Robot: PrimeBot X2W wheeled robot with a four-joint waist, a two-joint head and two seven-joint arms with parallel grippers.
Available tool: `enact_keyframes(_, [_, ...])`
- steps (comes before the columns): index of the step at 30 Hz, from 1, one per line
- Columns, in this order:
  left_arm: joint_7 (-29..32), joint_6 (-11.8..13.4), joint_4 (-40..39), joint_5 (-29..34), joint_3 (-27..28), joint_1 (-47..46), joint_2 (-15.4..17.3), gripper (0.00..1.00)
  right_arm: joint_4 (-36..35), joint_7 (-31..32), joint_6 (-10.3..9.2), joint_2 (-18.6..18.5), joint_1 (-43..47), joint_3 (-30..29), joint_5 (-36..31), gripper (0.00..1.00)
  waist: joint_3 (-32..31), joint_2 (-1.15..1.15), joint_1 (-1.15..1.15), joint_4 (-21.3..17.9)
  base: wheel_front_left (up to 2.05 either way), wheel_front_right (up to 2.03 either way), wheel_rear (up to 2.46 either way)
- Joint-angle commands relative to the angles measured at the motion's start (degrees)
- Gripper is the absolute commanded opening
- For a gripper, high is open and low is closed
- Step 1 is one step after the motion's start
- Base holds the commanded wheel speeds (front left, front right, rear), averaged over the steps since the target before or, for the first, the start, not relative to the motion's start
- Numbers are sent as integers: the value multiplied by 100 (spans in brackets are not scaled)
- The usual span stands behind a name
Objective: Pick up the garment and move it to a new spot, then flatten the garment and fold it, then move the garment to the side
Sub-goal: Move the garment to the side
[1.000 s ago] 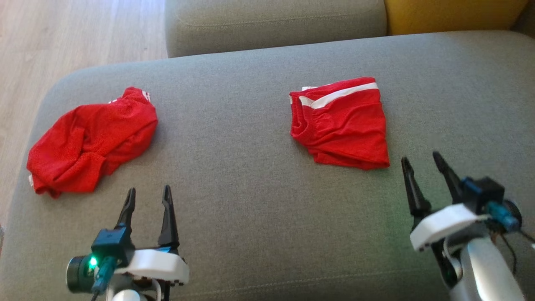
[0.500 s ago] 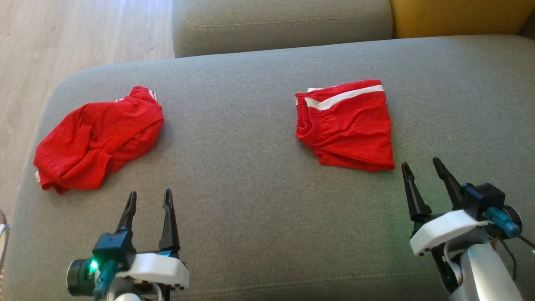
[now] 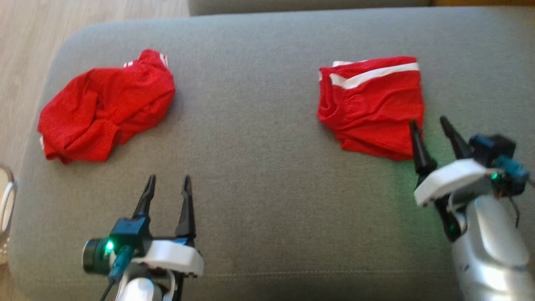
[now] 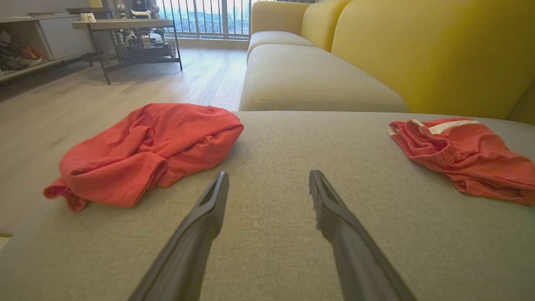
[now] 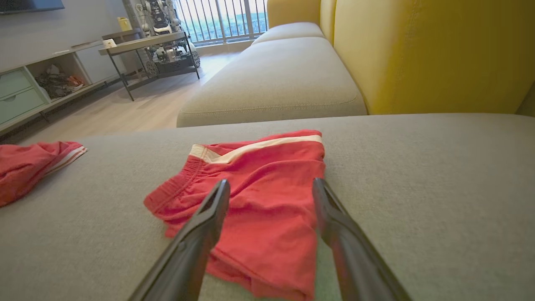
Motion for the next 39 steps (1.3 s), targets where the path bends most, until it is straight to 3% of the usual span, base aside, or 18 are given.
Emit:
enact_keyframes(1, [-34, -29, -145, 27, 94, -329, 13, 100, 69, 102, -2, -95, -445, 31, 151, 100, 268, 0, -1, 211, 0, 0, 0])
enact_keyframes(3, [-34, -31, -129, 10, 16, -420, 13, 100, 450, 344, -2, -122, -738, -205, 453, 100, 385, 0, -1, 302, 0, 0, 0])
enact_keyframes(10, [-34, 26, -79, -64, -259, -662, 13, 100, 1476, 524, -2, -497, -1555, -615, 519, 100, 667, 0, -1, 604, 0, 0, 0])
enact_keyframes(22, [-34, 73, -18, -57, -356, -870, 13, 100, 2642, 442, -2, -743, -2255, -302, 204, 100, 980, 0, -1, 690, 0, 0, 0])
enact_keyframes(23, [-34, 74, -16, -49, -360, -886, 13, 100, 2713, 411, -2, -749, -2307, -251, 164, 69, 997, 0, -1, 687, 0, 0, 0])
enact_keyframes(24, [-34, 75, -13, -43, -363, -901, 13, 100, 2778, 376, -2, -757, -2354, -192, 117, 27, 1011, 0, -1, 681, 0, 0, 0])
enact_keyframes(25, [-34, 76, -7, -39, -366, -916, 13, 100, 2837, 334, -2, -763, -2397, -126, 66, 0, 1019, 0, -1, 672, 0, 0, 0])
enact_keyframes(36, [-34, 74, 38, -48, -369, -986, 13, 100, 3278, -49, -2, -860, -2671, 450, -328, 0, 912, 0, -1, 505, 0, 0, 0])
enact_keyframes(39, [-34, 67, 13, -34, -340, -982, 13, 100, 3287, -137, -2, -1037, -2745, 867, -737, 0, 911, 0, -1, 435, 0, 0, 0])
